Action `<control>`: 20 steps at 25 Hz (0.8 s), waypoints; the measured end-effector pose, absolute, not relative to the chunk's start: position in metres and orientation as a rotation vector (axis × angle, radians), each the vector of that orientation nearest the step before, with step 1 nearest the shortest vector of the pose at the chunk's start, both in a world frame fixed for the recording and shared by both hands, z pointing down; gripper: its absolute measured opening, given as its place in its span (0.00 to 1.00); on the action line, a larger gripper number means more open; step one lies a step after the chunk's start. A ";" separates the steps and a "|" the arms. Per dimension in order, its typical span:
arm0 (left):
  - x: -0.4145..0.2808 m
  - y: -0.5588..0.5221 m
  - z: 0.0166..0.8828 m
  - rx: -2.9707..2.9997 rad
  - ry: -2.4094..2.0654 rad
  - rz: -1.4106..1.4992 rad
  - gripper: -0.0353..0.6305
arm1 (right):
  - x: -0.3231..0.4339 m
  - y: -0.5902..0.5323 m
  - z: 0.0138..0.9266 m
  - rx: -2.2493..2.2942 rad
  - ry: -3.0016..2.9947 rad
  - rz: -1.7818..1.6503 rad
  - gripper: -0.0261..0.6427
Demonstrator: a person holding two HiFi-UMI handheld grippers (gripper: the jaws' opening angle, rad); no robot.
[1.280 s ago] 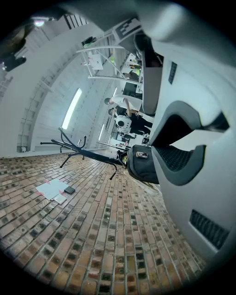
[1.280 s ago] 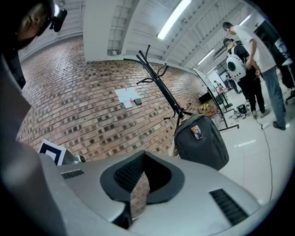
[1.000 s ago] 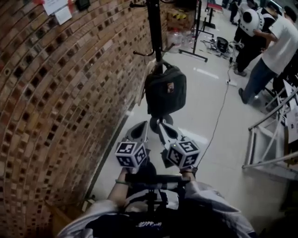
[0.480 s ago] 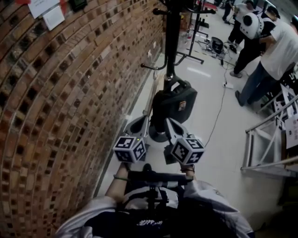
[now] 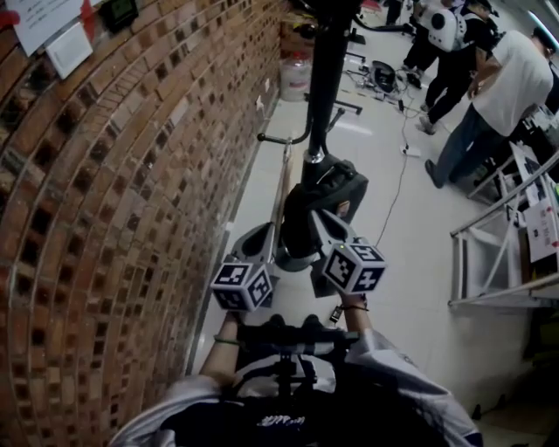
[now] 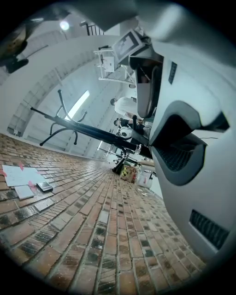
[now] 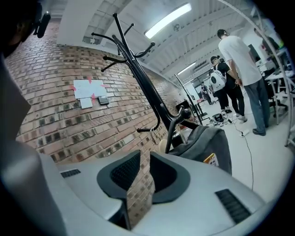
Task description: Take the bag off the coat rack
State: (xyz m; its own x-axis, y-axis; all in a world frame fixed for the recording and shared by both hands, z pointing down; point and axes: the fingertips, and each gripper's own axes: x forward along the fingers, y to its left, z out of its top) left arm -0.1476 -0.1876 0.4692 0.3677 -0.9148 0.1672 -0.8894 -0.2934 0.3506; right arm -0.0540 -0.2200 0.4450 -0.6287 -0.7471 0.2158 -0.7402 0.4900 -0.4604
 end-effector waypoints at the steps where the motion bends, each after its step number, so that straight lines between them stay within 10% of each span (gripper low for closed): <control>1: -0.150 -0.189 0.470 2.243 -1.576 -0.088 0.06 | -0.056 -0.226 0.444 -1.354 2.712 -0.821 0.15; 20: -0.183 -0.233 0.476 2.138 -1.690 -0.130 0.06 | -0.054 -0.330 0.453 -1.657 2.755 -0.794 0.31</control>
